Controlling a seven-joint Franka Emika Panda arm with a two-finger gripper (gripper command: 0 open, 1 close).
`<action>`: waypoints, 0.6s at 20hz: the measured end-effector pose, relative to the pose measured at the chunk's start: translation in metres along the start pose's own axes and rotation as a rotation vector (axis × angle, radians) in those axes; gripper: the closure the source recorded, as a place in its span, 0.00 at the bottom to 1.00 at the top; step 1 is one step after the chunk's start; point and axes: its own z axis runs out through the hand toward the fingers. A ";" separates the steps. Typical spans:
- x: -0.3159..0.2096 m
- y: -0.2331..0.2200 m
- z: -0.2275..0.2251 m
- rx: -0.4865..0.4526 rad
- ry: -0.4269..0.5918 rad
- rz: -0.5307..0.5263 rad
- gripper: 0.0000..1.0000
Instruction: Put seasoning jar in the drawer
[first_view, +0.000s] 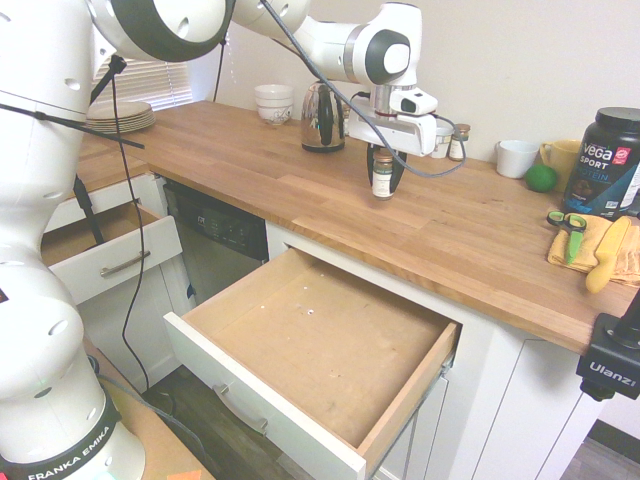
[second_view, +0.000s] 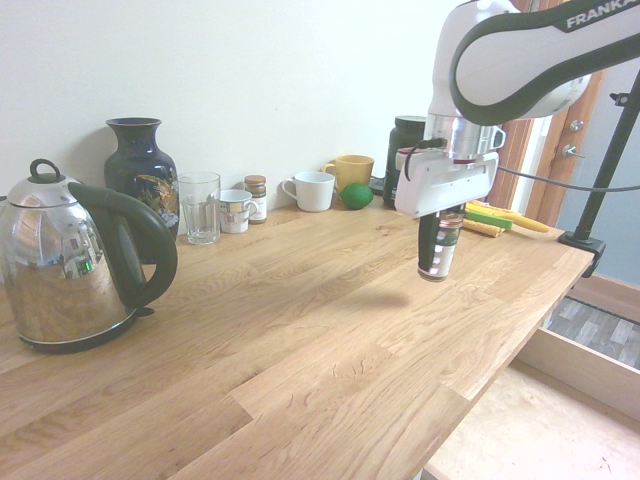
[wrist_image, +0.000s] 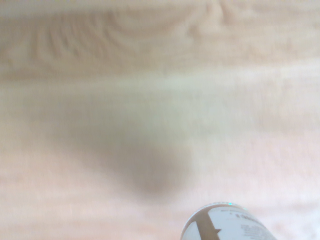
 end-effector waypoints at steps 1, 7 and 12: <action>-0.005 0.007 0.001 0.000 -0.002 0.001 1.00; -0.041 0.049 0.005 0.005 -0.008 0.004 1.00; -0.071 0.085 0.010 0.006 -0.014 0.008 1.00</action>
